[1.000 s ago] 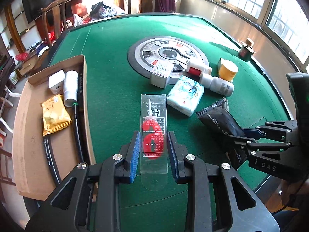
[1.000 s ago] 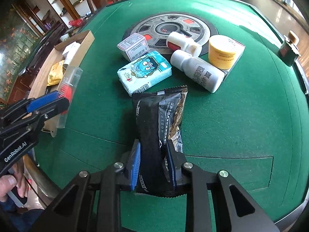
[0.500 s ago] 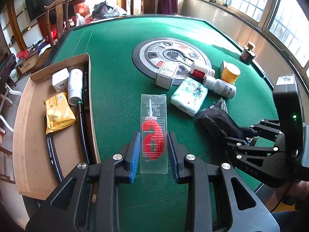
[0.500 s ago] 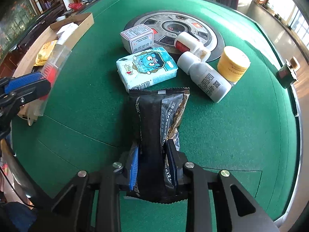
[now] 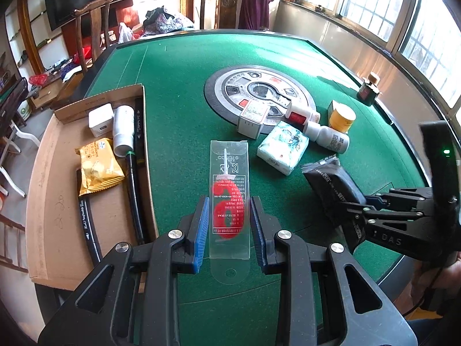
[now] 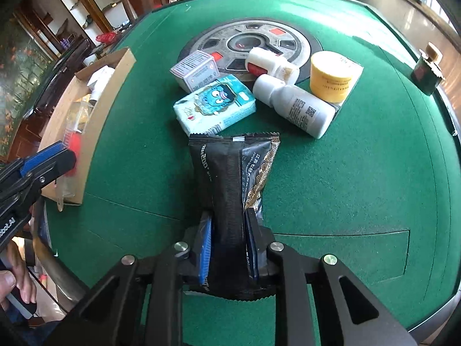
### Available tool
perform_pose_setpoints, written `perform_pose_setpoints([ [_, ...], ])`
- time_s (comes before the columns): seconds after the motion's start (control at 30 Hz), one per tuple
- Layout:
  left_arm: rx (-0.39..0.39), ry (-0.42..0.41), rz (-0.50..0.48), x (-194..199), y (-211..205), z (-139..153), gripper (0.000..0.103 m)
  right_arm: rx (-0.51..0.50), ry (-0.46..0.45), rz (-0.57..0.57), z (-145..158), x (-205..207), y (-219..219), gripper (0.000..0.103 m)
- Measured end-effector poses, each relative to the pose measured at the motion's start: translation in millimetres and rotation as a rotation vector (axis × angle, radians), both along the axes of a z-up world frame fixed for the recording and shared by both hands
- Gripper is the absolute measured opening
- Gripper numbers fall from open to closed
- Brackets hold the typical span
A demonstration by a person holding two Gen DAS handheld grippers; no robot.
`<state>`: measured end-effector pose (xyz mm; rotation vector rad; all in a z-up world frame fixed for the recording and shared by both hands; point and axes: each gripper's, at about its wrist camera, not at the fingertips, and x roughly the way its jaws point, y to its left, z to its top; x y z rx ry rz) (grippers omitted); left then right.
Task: Organize objects
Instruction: 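Carry the clear packet to the box with the left gripper while the right gripper carries the black bag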
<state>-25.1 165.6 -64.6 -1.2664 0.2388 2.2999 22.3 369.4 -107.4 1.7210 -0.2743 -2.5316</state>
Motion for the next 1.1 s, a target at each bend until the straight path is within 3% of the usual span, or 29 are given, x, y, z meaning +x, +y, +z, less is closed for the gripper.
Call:
perform_pose_setpoints([
  [0.33, 0.003, 0.027, 0.053, -7, -26, 10, 0.027, -0.032, 0.053, 0.07, 30, -9, -33, 0.02],
  [0.67, 0.004, 0.056, 0.169, -29, -93, 21, 0.027, -0.082, 0.072, 0.194, 55, -45, -107, 0.02],
  [1.1, -0.01, -0.01, 0.235, -63, -158, -9, 0.027, -0.088, 0.058, 0.291, 55, -120, -212, 0.02],
])
